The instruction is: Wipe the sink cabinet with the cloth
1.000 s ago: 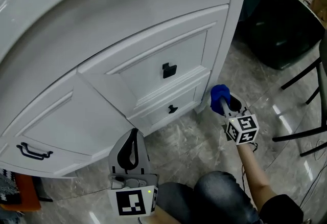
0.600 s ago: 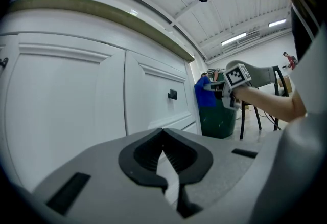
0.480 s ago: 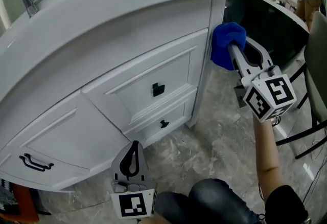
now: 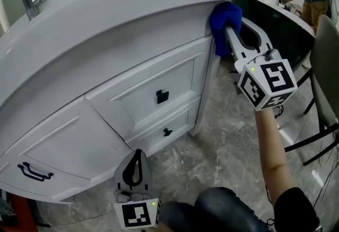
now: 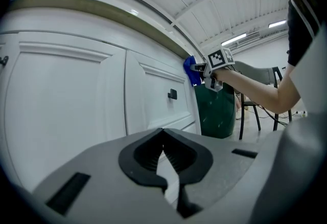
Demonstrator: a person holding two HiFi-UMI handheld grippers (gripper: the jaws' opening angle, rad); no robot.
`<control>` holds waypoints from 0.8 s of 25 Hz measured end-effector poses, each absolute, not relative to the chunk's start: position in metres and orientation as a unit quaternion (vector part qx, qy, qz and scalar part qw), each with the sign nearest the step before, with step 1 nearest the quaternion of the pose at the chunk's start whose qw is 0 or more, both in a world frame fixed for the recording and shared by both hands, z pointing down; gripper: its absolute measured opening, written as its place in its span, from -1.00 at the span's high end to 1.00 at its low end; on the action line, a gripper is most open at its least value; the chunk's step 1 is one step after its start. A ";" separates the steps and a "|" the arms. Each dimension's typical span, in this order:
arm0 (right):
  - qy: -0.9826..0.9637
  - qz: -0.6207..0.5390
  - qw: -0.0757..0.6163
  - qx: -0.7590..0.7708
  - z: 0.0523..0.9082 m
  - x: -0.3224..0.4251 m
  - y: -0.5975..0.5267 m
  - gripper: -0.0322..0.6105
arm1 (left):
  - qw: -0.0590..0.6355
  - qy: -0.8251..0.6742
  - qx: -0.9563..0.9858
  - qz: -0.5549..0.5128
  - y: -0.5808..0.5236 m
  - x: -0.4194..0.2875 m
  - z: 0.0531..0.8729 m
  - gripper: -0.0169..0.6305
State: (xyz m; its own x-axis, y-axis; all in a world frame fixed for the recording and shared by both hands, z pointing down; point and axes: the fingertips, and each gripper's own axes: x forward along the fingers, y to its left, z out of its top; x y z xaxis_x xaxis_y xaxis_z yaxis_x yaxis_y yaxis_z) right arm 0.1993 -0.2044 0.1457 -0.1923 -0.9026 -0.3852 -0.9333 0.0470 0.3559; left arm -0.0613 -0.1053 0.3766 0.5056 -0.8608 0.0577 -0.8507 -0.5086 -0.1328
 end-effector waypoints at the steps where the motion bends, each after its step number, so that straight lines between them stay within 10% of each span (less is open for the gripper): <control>1: 0.724 0.270 0.031 -0.634 0.146 0.200 -0.204 0.72 | 0.042 0.494 -0.866 -0.057 -0.106 -0.062 0.376 0.93; 20: 0.731 0.262 0.055 -0.627 0.170 0.203 -0.205 0.72 | 0.041 0.496 -0.866 -0.054 -0.106 -0.060 0.377 0.93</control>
State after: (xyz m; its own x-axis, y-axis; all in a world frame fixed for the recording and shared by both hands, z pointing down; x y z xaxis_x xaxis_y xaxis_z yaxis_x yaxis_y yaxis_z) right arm 0.2029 -0.2048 0.1702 -0.2074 -0.8887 -0.4090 -0.9461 0.0759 0.3148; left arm -0.0602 -0.1055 0.3770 0.5020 -0.8632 0.0541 -0.8543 -0.5047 -0.1243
